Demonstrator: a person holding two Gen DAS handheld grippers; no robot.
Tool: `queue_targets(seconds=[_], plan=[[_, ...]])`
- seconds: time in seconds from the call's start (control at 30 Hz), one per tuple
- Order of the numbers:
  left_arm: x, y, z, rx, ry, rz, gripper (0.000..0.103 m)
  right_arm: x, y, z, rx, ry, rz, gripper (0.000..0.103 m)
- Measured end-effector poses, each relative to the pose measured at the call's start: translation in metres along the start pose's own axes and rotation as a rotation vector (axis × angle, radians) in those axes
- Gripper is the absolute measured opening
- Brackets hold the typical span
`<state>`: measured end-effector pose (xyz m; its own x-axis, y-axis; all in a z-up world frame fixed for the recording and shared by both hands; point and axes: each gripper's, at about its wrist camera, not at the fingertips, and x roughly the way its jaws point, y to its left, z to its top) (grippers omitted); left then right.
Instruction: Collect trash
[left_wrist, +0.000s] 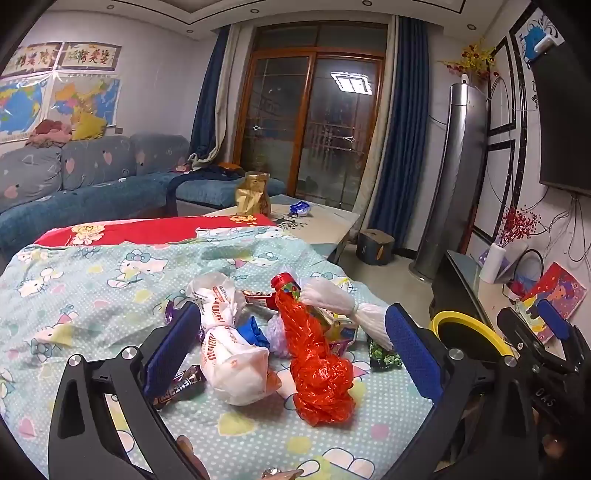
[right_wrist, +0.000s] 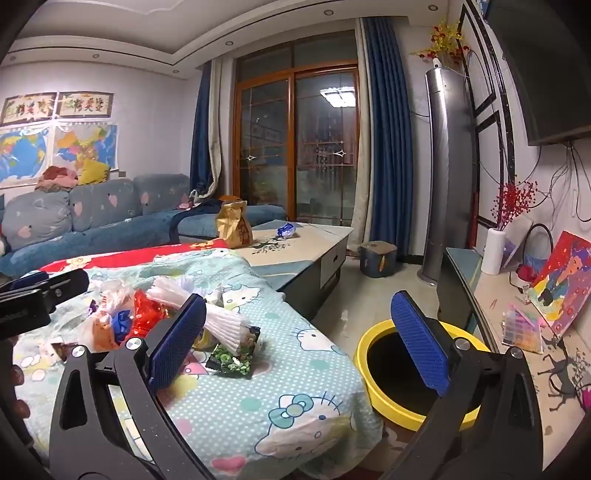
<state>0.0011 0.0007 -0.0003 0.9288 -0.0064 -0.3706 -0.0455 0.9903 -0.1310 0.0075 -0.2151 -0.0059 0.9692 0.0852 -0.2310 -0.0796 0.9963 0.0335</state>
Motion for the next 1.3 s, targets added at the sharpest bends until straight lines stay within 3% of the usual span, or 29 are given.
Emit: queue_targets(seconds=[0.53, 1.3], plan=[[-0.004, -0.007, 0.006, -0.005, -0.005, -0.016, 0.097, 0.006, -0.014, 0.001, -0.004, 0.012, -0.012, 0.092], [-0.008, -0.007, 0.003, -0.008, -0.013, -0.031, 0.097, 0.007, 0.0, -0.002, -0.023, 0.007, -0.019, 0.092]])
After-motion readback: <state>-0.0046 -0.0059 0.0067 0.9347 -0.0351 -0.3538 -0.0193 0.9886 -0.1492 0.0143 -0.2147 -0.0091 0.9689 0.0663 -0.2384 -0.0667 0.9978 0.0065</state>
